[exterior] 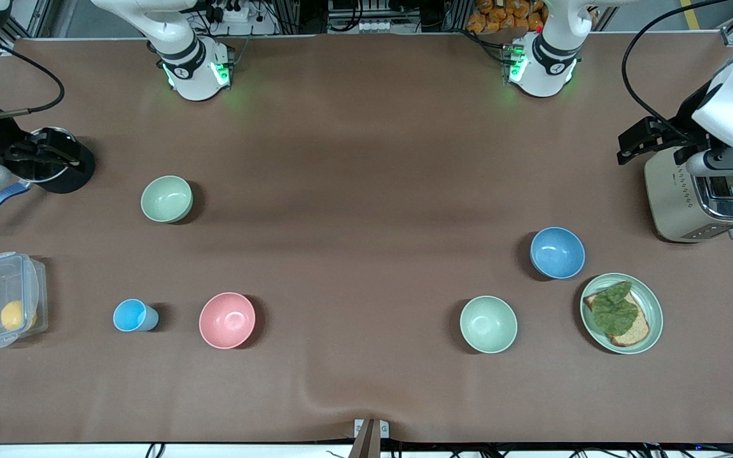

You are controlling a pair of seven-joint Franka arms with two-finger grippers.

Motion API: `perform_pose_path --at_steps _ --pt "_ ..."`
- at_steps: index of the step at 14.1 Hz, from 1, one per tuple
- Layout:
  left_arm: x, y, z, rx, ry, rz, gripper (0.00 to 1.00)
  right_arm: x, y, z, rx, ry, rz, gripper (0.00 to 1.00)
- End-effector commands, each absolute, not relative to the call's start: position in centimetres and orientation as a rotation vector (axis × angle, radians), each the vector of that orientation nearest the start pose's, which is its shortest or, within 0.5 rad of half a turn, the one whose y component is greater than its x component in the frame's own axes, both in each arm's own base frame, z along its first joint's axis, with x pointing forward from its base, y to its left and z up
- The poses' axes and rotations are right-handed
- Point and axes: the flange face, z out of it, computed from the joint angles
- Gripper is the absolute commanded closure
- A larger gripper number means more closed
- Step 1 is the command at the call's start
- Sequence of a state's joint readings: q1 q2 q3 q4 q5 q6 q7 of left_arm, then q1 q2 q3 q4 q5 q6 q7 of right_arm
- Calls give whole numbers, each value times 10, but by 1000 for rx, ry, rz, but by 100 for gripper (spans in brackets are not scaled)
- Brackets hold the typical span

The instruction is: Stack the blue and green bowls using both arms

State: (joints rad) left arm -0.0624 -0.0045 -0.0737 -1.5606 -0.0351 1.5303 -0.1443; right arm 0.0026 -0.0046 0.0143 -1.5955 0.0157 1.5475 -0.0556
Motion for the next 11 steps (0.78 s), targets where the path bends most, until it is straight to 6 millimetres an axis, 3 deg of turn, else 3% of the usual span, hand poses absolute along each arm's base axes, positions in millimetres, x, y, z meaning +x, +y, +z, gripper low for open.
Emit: perform_pose_path --at_steps 1,6,11 --pt "543 -77 630 -3152 85 46 0 546 9 617 -3133 -130 70 0" --pt "546 -78 626 -3136 159 55 0 546 7 609 -3132 -125 93 0" --pt "550 -78 620 -3134 135 69 0 547 -14 559 -3119 -61 215 0"
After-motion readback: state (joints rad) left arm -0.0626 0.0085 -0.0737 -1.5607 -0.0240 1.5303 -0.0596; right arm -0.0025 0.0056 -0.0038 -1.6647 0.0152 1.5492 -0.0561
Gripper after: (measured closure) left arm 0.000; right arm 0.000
